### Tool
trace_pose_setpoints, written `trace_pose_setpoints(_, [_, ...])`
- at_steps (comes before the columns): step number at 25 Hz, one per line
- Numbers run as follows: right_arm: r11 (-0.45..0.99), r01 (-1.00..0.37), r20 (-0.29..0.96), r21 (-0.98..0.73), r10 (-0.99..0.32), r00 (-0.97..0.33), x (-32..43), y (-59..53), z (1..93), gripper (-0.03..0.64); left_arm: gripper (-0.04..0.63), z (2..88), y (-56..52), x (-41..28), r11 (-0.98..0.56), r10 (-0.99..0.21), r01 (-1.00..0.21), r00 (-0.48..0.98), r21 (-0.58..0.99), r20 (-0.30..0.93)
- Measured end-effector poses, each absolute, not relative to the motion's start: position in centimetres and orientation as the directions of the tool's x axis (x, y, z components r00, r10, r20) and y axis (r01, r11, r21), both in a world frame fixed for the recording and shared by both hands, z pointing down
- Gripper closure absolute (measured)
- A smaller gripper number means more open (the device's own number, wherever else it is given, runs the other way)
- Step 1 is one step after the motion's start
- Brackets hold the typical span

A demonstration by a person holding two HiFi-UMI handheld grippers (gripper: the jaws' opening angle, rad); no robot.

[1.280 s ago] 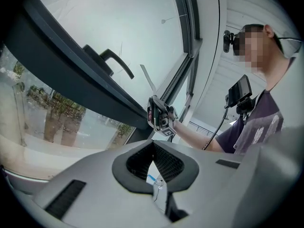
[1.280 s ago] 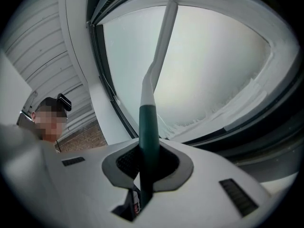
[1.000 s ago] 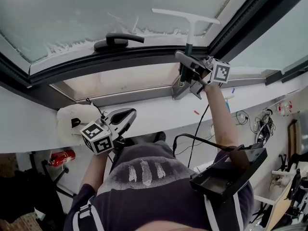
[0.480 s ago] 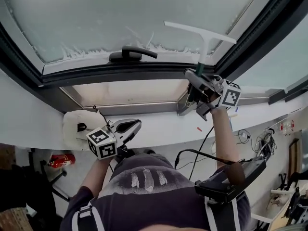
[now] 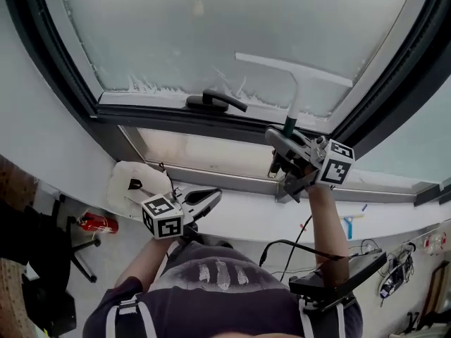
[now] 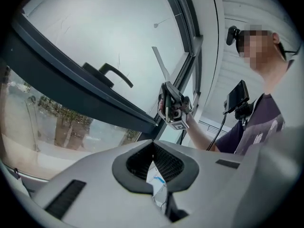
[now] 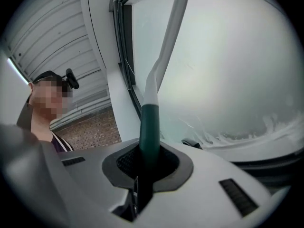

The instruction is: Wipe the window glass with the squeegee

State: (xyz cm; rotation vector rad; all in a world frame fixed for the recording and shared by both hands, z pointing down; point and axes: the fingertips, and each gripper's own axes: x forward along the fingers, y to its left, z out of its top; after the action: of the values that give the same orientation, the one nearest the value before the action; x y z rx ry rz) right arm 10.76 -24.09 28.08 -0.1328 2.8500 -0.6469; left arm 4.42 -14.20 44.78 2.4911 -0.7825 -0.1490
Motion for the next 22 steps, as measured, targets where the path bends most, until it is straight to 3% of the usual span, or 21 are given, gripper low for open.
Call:
trace_pose_setpoints(11, [0.961, -0.006, -0.129, -0.276, -0.044, -0.991, 0.8, -26.2, 20.5, 0.584, 0.59, 44.3, -13.6, -0.4, -0.711, -0.586, -0.511, 0.811, 0.483, -0.004])
trace_pose_setpoints(22, [0.984, -0.123, -0.19, -0.132, -0.146, -0.971, -9.9, -30.0, 11.1, 0.584, 0.591, 42.6, -15.5, -13.3, -0.787, -0.517, -0.439, 0.852, 0.434, -0.075])
